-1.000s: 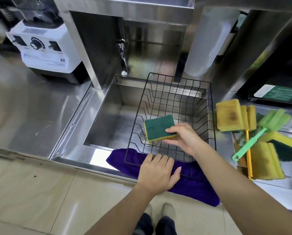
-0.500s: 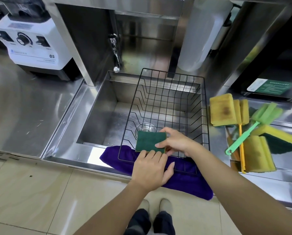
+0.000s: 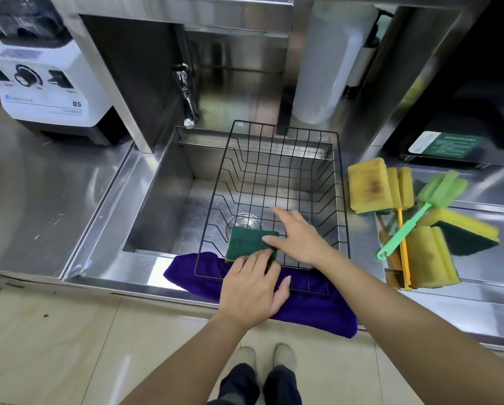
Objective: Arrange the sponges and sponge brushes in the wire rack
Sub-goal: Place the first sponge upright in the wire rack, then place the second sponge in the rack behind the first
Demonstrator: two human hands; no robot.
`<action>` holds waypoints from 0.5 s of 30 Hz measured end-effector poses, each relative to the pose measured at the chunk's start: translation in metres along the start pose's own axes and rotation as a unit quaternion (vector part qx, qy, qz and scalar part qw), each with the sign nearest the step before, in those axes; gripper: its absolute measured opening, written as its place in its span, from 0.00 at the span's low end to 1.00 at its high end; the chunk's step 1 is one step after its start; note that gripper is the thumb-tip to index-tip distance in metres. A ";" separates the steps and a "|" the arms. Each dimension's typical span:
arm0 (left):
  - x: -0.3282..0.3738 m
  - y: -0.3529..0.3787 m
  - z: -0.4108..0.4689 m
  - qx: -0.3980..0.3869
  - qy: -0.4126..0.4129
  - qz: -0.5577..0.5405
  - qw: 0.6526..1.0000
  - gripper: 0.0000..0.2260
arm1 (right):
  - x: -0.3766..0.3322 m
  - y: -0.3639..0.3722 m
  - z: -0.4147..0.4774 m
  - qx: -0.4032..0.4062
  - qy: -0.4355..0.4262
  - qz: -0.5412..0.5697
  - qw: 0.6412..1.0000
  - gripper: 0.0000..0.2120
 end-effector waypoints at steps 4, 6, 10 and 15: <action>0.000 0.000 0.000 0.003 0.008 0.003 1.000 0.21 | 0.005 -0.048 -0.020 0.243 -0.044 0.075 0.966 0.18; 0.000 0.000 0.000 0.008 0.009 0.009 1.000 0.21 | 0.017 -0.075 -0.035 0.354 -0.031 0.041 0.934 0.15; 0.001 -0.001 0.000 0.019 0.013 0.016 1.000 0.17 | 0.061 -0.115 -0.064 0.460 0.084 -0.023 0.884 0.15; 0.001 0.000 0.001 0.023 0.018 0.014 0.999 0.18 | 0.120 -0.137 -0.099 0.465 0.257 -0.019 0.847 0.23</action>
Point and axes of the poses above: each hand's wrist, its own z-axis towards the middle knuckle, its own y-axis out of the palm, x = y × z, the point moved 5 cm from there along z, towards the middle knuckle, and after that the axes turned 3 degrees about z, right-handed, at the moved point
